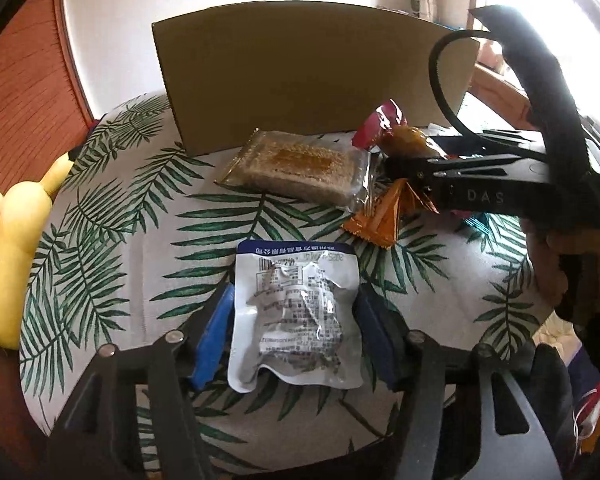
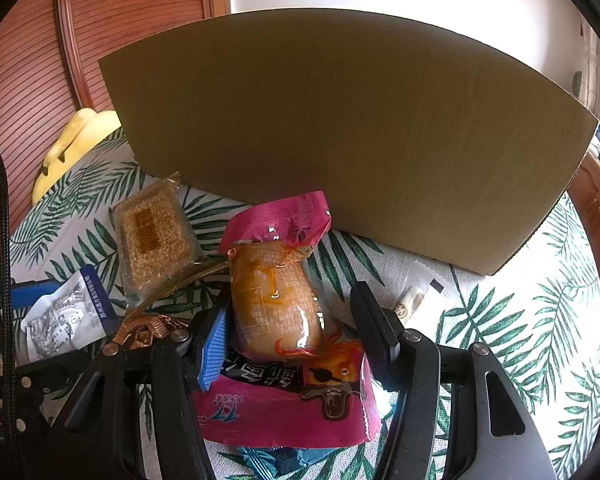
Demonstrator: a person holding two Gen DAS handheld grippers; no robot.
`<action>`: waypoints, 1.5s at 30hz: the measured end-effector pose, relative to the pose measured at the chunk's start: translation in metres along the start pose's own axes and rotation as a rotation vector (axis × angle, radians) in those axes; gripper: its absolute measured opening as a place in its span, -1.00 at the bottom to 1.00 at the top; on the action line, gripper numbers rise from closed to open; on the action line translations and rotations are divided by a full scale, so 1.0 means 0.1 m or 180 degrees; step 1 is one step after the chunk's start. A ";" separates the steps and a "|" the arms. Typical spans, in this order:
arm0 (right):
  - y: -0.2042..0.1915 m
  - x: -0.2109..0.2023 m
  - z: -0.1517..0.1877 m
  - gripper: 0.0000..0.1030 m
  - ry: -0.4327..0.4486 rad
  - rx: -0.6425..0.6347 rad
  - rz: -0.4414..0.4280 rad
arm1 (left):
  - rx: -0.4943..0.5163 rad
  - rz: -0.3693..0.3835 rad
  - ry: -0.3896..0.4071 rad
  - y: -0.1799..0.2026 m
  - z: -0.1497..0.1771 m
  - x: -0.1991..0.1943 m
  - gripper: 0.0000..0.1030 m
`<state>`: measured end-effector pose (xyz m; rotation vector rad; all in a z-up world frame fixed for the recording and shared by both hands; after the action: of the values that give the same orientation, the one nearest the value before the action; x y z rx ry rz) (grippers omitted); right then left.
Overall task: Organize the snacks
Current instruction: 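Close the right gripper on the pink sausage packet and lift it, then carry the white-blue pouch and pink sausage packet into the box, open both grippers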
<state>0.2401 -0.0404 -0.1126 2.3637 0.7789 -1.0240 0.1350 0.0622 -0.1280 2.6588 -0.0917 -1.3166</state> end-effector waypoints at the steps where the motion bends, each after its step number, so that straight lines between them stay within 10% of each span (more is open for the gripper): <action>1: 0.00 0.00 0.00 0.15 0.0002 0.0001 -0.0002 | 0.0009 0.0014 0.0000 0.00 0.00 -0.01 0.15; 11: -0.02 0.03 -0.07 0.12 -0.0086 -0.0075 -0.0009 | -0.0344 0.0381 -0.0014 -0.17 -0.06 -0.09 0.15; 16: -0.08 -0.01 -0.08 -0.27 -0.0047 -0.0135 0.0024 | -0.0391 0.0433 0.0106 -0.20 -0.08 -0.19 0.15; 45: 0.23 -0.85 -0.39 -0.27 0.0645 -0.0073 0.0197 | -0.0139 0.0586 0.0750 0.22 -1.18 -0.65 0.15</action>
<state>0.2263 -0.0612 -0.0195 2.4819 0.7789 -0.7547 0.1894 0.0638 -0.0026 2.6715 -0.2658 -0.9341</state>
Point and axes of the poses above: each gripper's, at about its wrist camera, not at the fingertips, and x roughly the way its jaws point, y to its right, z to its underside, the point moved 3 cm from there along x, roughly the way its jaws point, and after that the axes turned 15 degrees about -x, right-handed, at the moved point
